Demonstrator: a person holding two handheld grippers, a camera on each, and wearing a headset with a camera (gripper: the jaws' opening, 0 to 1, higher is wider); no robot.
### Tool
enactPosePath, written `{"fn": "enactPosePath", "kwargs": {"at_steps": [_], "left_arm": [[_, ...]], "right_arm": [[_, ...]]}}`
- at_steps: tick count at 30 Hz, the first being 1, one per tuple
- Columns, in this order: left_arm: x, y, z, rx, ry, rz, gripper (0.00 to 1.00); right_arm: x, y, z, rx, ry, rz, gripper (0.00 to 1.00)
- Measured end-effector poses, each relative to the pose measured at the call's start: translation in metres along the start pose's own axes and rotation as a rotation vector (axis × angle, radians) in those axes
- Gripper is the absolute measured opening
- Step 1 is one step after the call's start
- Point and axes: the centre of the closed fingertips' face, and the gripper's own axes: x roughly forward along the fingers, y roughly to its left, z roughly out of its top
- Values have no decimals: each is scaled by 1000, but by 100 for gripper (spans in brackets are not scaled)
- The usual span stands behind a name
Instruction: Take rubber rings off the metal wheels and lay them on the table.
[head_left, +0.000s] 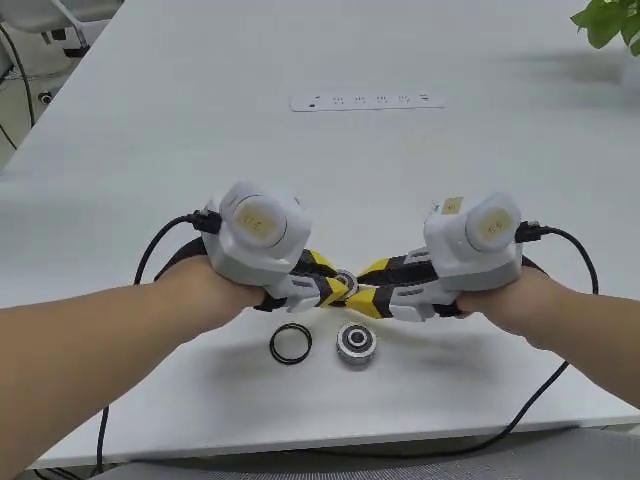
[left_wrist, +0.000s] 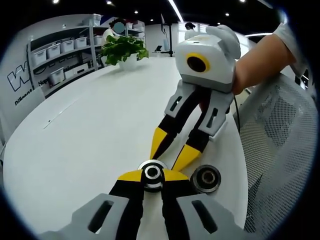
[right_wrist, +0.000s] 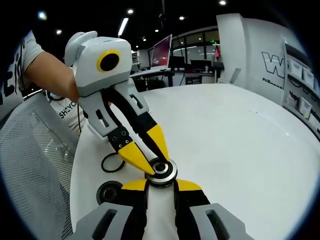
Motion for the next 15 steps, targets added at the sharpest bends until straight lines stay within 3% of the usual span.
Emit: {"fn": "enactPosePath", "kwargs": {"at_steps": [15], "left_arm": [[1, 1, -1, -11, 3, 2, 8]], "right_arm": [[-1, 0, -4, 23, 11, 10, 9]]}}
